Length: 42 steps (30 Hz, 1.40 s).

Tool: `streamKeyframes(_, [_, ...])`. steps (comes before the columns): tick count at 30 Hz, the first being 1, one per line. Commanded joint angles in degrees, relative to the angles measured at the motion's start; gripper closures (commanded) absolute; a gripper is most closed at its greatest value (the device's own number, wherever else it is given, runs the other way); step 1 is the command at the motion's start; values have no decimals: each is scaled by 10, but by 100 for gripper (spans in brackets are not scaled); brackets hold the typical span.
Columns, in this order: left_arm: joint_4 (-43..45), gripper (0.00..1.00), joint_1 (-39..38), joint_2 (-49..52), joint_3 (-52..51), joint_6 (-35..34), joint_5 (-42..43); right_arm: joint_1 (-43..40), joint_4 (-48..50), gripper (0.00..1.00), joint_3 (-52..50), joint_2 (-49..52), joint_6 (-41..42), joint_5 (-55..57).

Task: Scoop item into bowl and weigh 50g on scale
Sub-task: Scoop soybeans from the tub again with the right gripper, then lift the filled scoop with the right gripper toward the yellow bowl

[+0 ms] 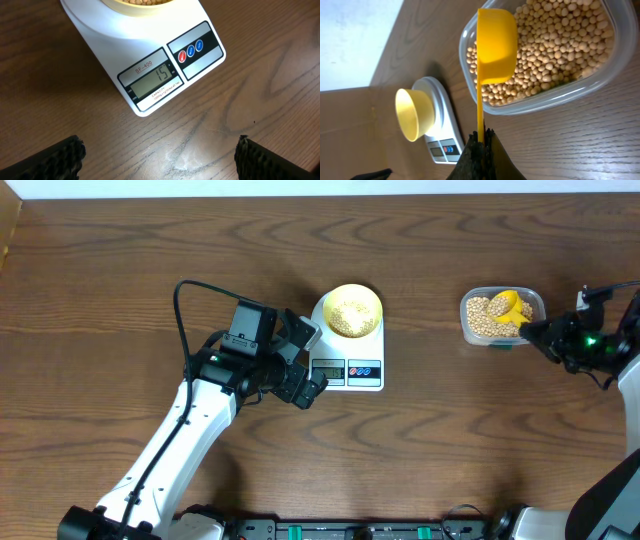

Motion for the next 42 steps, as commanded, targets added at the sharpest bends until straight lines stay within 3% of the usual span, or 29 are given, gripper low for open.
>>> streamKeyframes(1, [0, 2, 2, 5, 1, 5, -5, -11, 0, 99, 7, 4, 22, -39])
streamKeyframes(30, [0, 2, 2, 5, 1, 5, -5, -25, 23, 99, 7, 4, 51, -241])
streamKeyframes(42, [0, 2, 2, 5, 1, 5, -5, 37, 38, 99, 7, 4, 75, -263])
